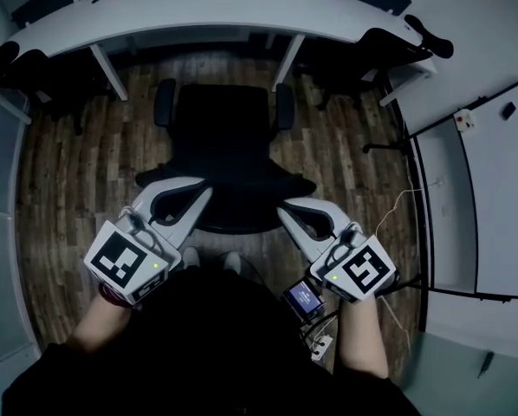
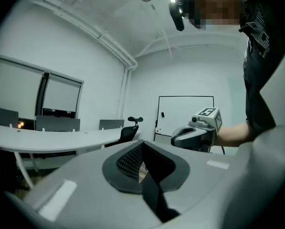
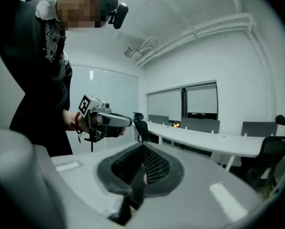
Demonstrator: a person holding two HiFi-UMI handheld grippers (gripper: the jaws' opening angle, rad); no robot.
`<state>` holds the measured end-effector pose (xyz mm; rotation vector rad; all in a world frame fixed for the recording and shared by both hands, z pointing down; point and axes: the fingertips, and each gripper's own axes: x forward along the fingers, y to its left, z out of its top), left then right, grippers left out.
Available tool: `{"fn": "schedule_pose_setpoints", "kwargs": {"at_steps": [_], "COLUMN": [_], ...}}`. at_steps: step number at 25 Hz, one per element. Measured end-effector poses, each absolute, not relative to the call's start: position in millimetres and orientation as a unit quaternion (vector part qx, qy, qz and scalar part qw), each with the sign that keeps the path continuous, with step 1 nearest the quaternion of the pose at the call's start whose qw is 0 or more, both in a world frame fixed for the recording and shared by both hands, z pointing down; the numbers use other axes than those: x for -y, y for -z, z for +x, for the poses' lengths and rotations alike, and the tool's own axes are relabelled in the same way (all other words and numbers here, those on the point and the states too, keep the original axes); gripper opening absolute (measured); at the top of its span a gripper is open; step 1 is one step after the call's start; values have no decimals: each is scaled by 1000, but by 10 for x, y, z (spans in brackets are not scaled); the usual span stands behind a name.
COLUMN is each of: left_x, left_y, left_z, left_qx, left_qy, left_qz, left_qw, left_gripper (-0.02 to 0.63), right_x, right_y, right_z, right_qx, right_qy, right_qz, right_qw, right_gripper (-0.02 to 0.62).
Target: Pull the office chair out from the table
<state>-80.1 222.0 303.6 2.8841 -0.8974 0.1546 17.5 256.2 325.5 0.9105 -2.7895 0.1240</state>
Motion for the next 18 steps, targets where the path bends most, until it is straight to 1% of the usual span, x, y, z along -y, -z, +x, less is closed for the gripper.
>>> {"fn": "schedule_pose_setpoints", "kwargs": {"at_steps": [7,13,18], "left_x": [-2256,-2315,-2369], "left_y": [-3124,-3041,-3059], "left_z": [-791,-728,-654], "left_qx": [297,282,276], "left_qy": [-56,-59,-67], "left_qz": [951,957,959], "left_qw": [71,38,25], "left_gripper": [6,6,6], "right_x": [-2532,-2503,-2451], "right_y": [-3127,-3064,-3035], "right_z": [149,211,220], "right_qx": [946,943,943], "right_qy": [-38,-36,-33], "right_qz": [316,326,327], "right_qw": [56,52,51], "right_gripper": [0,0,0]}}
